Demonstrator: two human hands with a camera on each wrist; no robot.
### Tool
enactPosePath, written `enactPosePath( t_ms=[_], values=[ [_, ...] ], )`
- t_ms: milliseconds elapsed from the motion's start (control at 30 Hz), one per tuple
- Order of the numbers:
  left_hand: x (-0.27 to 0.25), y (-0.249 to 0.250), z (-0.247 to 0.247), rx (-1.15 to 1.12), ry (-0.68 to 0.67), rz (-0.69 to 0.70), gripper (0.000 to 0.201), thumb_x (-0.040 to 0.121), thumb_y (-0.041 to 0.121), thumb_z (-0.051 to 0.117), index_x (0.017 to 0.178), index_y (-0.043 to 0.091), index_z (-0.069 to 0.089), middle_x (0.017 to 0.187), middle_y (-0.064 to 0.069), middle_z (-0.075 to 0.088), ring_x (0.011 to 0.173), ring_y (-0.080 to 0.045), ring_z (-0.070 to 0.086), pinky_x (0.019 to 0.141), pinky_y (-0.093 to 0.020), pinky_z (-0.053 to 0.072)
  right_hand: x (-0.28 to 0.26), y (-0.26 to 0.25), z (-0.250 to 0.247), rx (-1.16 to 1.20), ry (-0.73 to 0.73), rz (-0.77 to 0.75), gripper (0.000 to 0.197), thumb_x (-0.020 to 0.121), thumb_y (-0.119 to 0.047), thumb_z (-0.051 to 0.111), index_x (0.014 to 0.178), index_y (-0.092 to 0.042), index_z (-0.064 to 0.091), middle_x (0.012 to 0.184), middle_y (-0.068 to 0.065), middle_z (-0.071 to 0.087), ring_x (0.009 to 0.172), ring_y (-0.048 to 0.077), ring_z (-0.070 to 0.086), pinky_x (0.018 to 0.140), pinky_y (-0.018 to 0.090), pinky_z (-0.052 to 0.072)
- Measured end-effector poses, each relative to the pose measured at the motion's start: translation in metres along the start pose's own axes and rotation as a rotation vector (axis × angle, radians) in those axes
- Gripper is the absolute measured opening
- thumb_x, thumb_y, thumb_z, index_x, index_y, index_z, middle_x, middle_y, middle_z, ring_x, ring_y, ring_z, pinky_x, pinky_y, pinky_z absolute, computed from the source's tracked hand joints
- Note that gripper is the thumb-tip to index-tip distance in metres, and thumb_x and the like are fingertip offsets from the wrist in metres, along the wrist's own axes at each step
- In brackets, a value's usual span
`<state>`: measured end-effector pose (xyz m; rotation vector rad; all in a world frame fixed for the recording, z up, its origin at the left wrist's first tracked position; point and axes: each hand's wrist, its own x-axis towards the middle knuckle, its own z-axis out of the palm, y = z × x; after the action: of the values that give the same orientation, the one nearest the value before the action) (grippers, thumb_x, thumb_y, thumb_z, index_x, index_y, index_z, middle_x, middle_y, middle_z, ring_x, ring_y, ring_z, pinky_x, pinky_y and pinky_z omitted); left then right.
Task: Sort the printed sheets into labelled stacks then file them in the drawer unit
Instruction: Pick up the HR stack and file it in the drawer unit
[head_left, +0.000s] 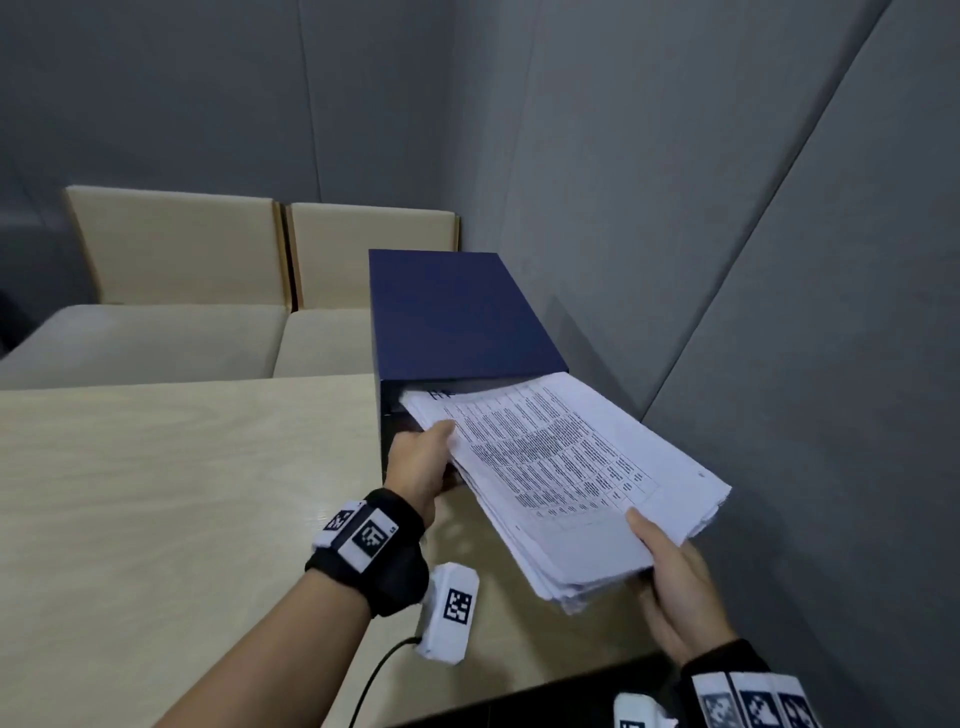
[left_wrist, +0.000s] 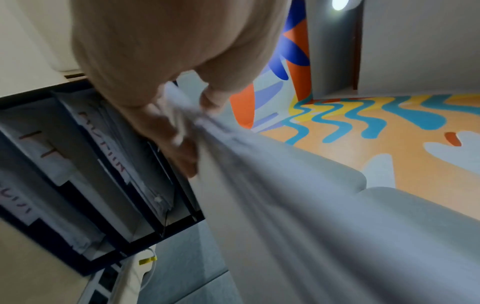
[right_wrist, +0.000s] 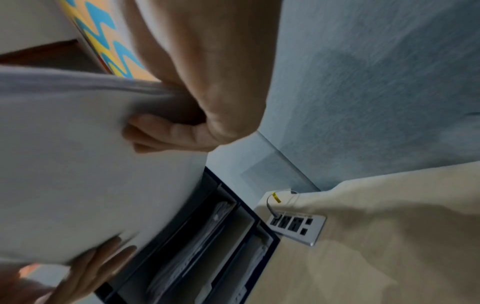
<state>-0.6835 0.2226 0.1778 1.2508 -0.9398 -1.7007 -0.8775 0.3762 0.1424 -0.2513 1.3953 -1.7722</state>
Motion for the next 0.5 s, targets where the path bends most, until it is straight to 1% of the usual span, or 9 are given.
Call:
enactPosePath(
  t_ms=[33, 67, 100, 167, 233, 300, 400, 433, 500],
  values=[
    [-0.001, -0.007, -0.002, 0.035, -0.035, -0.055, 0.018, 0.097, 0.021, 0.059, 0.092, 0.003, 0.061, 0.06, -0.004, 0.056, 0.045, -0.015, 0.051, 0.049, -0.026, 0.046, 0.001, 0.005, 0.007, 0.012, 0.007, 0.002, 0.024, 0.1, -0.007, 0.057, 0.122, -0.008, 0.066, 0.106, 0.0, 0.078, 0.087, 0.008, 0.074, 0.064, 0.019, 0.06],
    [-0.006, -0.016, -0.004, 0.085, -0.099, -0.103, 0.027, 0.096, 0.026, 0.062, 0.095, -0.001, 0.063, 0.062, -0.005, 0.056, 0.048, -0.018, 0.049, 0.054, -0.028, 0.044, 0.002, 0.01, 0.014, 0.018, 0.008, 0.007, 0.024, 0.101, -0.008, 0.056, 0.123, -0.009, 0.065, 0.101, -0.003, 0.078, 0.083, 0.006, 0.075, 0.061, 0.018, 0.058],
    [-0.014, -0.025, -0.007, 0.123, -0.161, -0.144, 0.033, 0.095, 0.027, 0.063, 0.102, -0.005, 0.067, 0.071, -0.008, 0.063, 0.057, -0.021, 0.054, 0.059, -0.031, 0.047, 0.002, 0.016, 0.022, 0.016, 0.005, 0.018, 0.025, 0.102, -0.01, 0.055, 0.125, -0.01, 0.064, 0.1, -0.004, 0.079, 0.083, 0.007, 0.075, 0.06, 0.018, 0.058],
    [-0.027, -0.041, -0.011, 0.097, -0.233, -0.182, 0.022, 0.097, 0.016, 0.059, 0.111, 0.001, 0.068, 0.097, -0.008, 0.074, 0.082, -0.025, 0.069, 0.07, -0.034, 0.057, 0.003, 0.026, 0.04, 0.004, -0.028, 0.05, 0.028, 0.104, -0.017, 0.052, 0.129, -0.01, 0.062, 0.11, 0.002, 0.077, 0.097, 0.015, 0.074, 0.065, 0.024, 0.061],
    [-0.025, -0.051, -0.015, 0.058, -0.204, -0.141, 0.022, 0.099, 0.005, 0.053, 0.118, 0.006, 0.065, 0.113, -0.006, 0.073, 0.1, -0.024, 0.071, 0.079, -0.036, 0.06, 0.003, 0.035, 0.053, 0.026, -0.073, 0.09, 0.029, 0.105, -0.021, 0.05, 0.13, -0.011, 0.061, 0.119, 0.008, 0.074, 0.108, 0.023, 0.069, 0.075, 0.031, 0.062],
    [-0.013, -0.049, -0.019, 0.095, -0.148, -0.071, 0.026, 0.099, 0.003, 0.051, 0.122, 0.002, 0.062, 0.116, -0.008, 0.072, 0.1, -0.024, 0.071, 0.076, -0.033, 0.06, 0.003, 0.041, 0.059, 0.052, -0.09, 0.13, 0.022, 0.105, -0.013, 0.047, 0.12, -0.01, 0.062, 0.108, 0.01, 0.073, 0.094, 0.025, 0.069, 0.069, 0.032, 0.06],
    [0.002, -0.039, -0.03, 0.142, -0.109, -0.013, 0.026, 0.101, 0.012, 0.052, 0.121, 0.0, 0.062, 0.114, -0.009, 0.072, 0.09, -0.019, 0.071, 0.063, -0.024, 0.056, 0.003, 0.045, 0.069, -0.044, -0.025, 0.163, 0.014, 0.101, 0.003, 0.046, 0.099, -0.002, 0.059, 0.078, 0.012, 0.062, 0.055, 0.016, 0.062, 0.045, 0.021, 0.052],
    [0.005, -0.038, -0.035, 0.147, -0.091, -0.005, 0.027, 0.102, 0.02, 0.053, 0.118, 0.001, 0.063, 0.112, -0.009, 0.072, 0.086, -0.017, 0.069, 0.061, -0.023, 0.054, 0.005, 0.044, 0.073, -0.089, -0.006, 0.161, 0.015, 0.1, 0.005, 0.046, 0.093, -0.003, 0.057, 0.074, 0.01, 0.058, 0.05, 0.013, 0.059, 0.042, 0.018, 0.048],
    [0.006, -0.036, -0.048, 0.16, -0.034, -0.029, 0.037, 0.101, 0.038, 0.054, 0.109, 0.003, 0.061, 0.103, -0.011, 0.071, 0.079, -0.019, 0.066, 0.059, -0.025, 0.052, 0.011, 0.04, 0.088, -0.144, 0.002, 0.139, 0.022, 0.1, 0.008, 0.047, 0.085, -0.006, 0.055, 0.072, 0.007, 0.054, 0.055, 0.014, 0.054, 0.042, 0.015, 0.044]
  ],
)
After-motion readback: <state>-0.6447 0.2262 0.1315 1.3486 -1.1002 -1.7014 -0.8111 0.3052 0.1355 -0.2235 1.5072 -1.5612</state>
